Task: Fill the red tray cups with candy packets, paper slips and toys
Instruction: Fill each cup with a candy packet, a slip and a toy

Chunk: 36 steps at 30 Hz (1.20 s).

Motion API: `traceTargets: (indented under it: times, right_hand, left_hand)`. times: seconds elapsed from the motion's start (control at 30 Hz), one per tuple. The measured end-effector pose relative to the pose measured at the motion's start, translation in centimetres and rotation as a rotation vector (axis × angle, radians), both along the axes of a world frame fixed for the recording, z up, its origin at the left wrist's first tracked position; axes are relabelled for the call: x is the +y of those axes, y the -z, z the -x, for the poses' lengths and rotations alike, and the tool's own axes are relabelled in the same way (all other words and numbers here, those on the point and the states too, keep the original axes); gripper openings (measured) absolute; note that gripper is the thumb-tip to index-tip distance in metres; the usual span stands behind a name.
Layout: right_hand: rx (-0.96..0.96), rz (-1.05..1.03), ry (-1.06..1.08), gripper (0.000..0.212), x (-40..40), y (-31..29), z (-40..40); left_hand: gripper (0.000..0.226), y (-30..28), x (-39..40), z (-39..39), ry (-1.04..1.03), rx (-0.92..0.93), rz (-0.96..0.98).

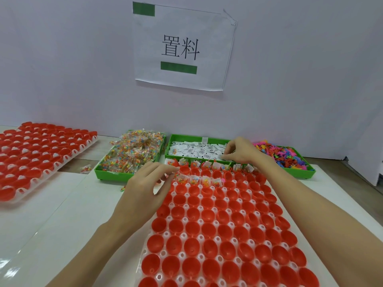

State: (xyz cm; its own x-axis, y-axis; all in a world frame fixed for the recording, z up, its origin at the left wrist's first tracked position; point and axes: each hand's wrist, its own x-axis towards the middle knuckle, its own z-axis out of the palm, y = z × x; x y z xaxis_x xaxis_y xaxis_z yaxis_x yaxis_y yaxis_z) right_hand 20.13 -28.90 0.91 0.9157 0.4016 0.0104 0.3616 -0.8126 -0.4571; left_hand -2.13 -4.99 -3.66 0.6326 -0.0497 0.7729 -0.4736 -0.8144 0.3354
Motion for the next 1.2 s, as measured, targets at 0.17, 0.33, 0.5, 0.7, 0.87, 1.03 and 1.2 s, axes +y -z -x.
traceTargets:
  times: [0.17, 0.33, 0.5, 0.7, 0.87, 1.03, 1.2]
  right_hand:
    - [-0.039, -0.075, 0.008, 0.016, -0.4, 0.5, -0.1]
    - [-0.069, -0.196, 0.064, 0.019, -0.6, 0.6, -0.3]
    - [-0.122, -0.364, 0.082, 0.012, -1.1, 0.3, 1.4]
    - [-0.117, -0.578, 0.057, 0.013, -2.5, -0.6, 5.8]
    - [0.042, -0.741, 0.035, 0.007, -2.8, -0.6, 9.0]
    - [0.278, -0.78, -0.165, 0.016, -1.5, -2.3, 11.4]
    - [0.222, -0.606, -0.388, 0.013, 0.0, -4.6, 14.1]
  left_hand:
    - [0.019, 0.0, -0.1, 0.0, 0.008, -0.004, 0.007]
    - [0.019, 0.0, -0.1, 0.2, 0.021, 0.028, 0.086]
    - [0.02, -0.3, -0.5, 0.3, 0.04, 0.071, 0.207]
    - [0.021, -0.6, -1.1, 0.4, 0.134, 0.228, 0.486]
    - [0.018, -1.2, -1.5, 0.8, 0.324, 0.389, 0.744]
    - [0.013, -1.5, -2.1, 0.9, 0.344, 0.436, 0.846]
    - [0.008, -1.5, -2.8, 1.0, 0.36, 0.434, 0.915]
